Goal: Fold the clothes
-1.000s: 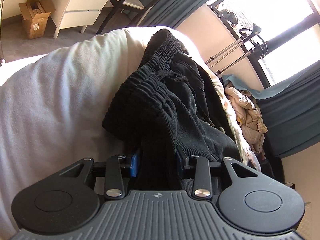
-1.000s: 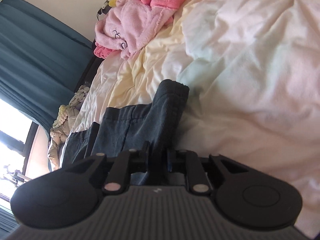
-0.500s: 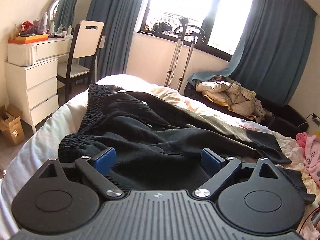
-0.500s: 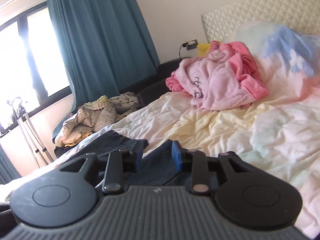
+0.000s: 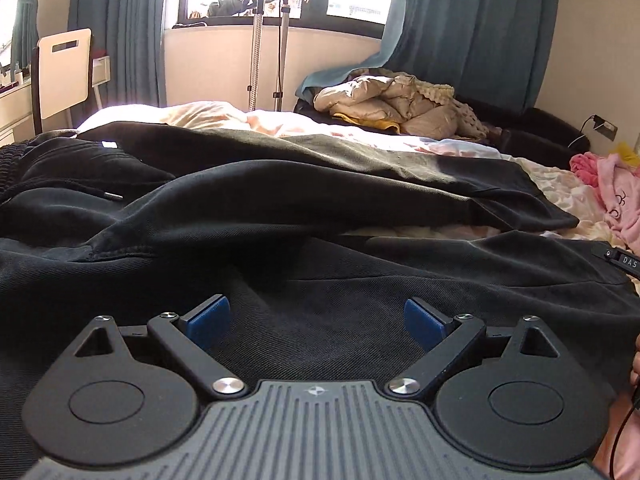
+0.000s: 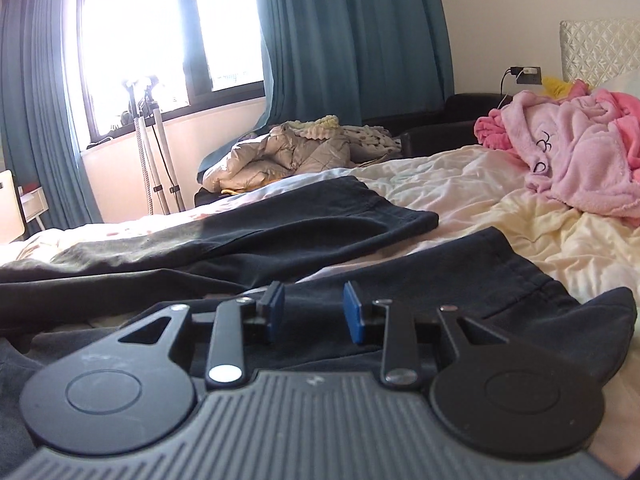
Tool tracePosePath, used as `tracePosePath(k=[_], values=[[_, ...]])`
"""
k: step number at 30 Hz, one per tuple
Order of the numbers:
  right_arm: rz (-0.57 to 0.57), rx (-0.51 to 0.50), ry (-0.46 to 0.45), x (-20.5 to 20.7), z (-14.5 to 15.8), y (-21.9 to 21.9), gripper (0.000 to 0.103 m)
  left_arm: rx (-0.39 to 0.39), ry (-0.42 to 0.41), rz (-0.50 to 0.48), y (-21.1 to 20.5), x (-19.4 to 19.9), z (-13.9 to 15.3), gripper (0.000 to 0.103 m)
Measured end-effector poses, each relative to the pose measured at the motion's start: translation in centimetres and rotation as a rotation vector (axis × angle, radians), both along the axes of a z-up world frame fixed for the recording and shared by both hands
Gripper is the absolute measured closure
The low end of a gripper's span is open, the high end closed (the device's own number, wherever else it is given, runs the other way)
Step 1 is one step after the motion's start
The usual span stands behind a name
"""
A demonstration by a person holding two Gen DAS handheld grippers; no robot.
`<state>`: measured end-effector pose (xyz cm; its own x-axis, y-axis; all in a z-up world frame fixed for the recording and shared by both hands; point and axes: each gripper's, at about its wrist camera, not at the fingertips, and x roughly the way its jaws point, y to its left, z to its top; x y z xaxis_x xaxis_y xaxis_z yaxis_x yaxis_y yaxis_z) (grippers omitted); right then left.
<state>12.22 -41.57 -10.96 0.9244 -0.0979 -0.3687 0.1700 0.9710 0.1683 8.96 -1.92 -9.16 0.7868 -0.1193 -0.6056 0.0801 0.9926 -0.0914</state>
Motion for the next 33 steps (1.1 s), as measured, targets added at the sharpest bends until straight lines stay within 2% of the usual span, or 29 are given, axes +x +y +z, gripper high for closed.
tracePosePath(k=[5, 8, 10, 12, 13, 15, 16, 18, 19, 23, 27, 30, 31, 32, 33], values=[[0.000, -0.017, 0.004, 1.8, -0.7, 0.2, 0.069, 0.031, 0.031, -0.031, 0.3, 1.2, -2.2, 0.008], [-0.015, 0.034, -0.001, 2.1, -0.4, -0.4, 0.069, 0.035, 0.040, -0.031, 0.5, 1.6, -3.0, 0.006], [-0.017, 0.120, -0.022, 1.9, 0.2, -1.3, 0.068, 0.015, 0.049, -0.022, 0.9, 1.6, -3.2, 0.006], [-0.019, 0.210, -0.042, 1.7, 0.8, -2.1, 0.056, -0.011, 0.060, -0.012, 1.3, 1.5, -3.3, 0.005], [-0.022, 0.234, -0.041, 2.1, 1.0, -2.4, 0.047, -0.023, 0.065, -0.006, 1.5, 1.4, -3.3, 0.005], [-0.029, 0.284, -0.040, 2.9, 1.5, -2.8, 0.043, -0.040, 0.060, 0.008, 1.9, 1.2, -3.3, 0.005], [-0.031, 0.288, -0.034, 3.6, 1.8, -3.0, 0.039, -0.038, 0.056, 0.010, 1.9, 1.0, -3.3, 0.005], [-0.042, 0.263, 0.006, 6.3, 1.9, -3.4, 0.026, -0.030, 0.057, 0.015, 1.7, 0.8, -3.3, 0.005], [-0.059, 0.300, 0.025, 7.6, 1.5, -3.9, 0.021, -0.032, 0.058, 0.018, 1.7, 0.8, -3.3, 0.005], [-0.130, 0.433, 0.106, 12.9, -0.4, -6.2, 0.021, -0.059, 0.066, 0.038, 1.9, 1.2, -3.2, 0.004], [-0.223, 0.409, 0.204, 17.3, -3.4, -7.4, 0.021, -0.125, 0.060, 0.065, 2.2, 1.6, -3.2, 0.004], [-0.280, 0.503, 0.164, 18.7, -5.0, -8.6, 0.022, -0.120, 0.048, 0.059, 2.0, 1.9, -3.5, 0.004], [-0.296, 0.493, 0.151, 19.2, -5.1, -8.7, 0.027, -0.114, 0.044, 0.056, 1.9, 2.1, -3.6, 0.004], [-0.312, 0.467, 0.149, 19.6, -4.9, -8.7, 0.044, -0.109, 0.041, 0.056, 1.8, 2.2, -3.7, 0.003], [-0.330, 0.434, 0.149, 20.0, -4.6, -8.7, 0.056, -0.110, 0.039, 0.057, 1.7, 2.3, -3.7, 0.003]])
